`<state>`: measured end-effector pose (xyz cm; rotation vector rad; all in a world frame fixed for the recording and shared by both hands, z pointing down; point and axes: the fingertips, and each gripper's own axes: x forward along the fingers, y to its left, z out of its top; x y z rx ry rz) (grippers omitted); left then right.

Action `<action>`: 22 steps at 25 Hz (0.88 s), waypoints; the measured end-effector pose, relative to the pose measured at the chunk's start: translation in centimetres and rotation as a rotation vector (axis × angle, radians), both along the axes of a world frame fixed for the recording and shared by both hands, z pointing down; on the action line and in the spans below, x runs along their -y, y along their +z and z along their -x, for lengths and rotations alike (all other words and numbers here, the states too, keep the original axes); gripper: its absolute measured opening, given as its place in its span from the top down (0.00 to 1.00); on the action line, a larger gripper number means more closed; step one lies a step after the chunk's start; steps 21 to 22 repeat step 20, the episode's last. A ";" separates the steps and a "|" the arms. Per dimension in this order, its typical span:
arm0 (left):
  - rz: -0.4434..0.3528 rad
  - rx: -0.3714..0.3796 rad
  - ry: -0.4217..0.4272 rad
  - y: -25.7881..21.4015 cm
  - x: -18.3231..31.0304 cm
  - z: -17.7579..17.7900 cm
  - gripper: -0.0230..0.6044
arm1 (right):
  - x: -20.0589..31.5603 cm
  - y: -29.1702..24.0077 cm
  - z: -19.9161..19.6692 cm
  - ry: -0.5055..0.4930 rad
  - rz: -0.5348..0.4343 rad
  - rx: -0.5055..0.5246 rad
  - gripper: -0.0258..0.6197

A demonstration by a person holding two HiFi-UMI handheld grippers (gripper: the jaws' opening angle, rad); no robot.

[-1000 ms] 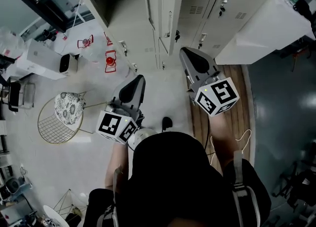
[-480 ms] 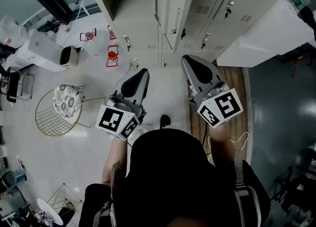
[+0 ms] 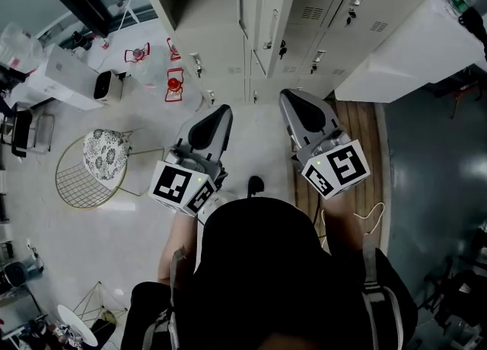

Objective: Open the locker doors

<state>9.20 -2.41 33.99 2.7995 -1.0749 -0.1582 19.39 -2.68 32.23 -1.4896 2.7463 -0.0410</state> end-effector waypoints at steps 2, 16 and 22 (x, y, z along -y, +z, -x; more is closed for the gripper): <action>0.001 0.002 0.002 0.1 -0.1 -0.1 0.94 | -0.2 0.1 0.0 -0.009 0.005 0.000 0.95; 0.020 -0.007 0.012 0.7 -0.3 -1.1 0.94 | -0.5 1.2 -1.0 -0.004 0.044 0.020 0.95; 0.022 -0.007 0.019 0.7 -0.3 -1.5 0.94 | -0.4 1.5 -1.3 0.004 0.054 0.027 0.95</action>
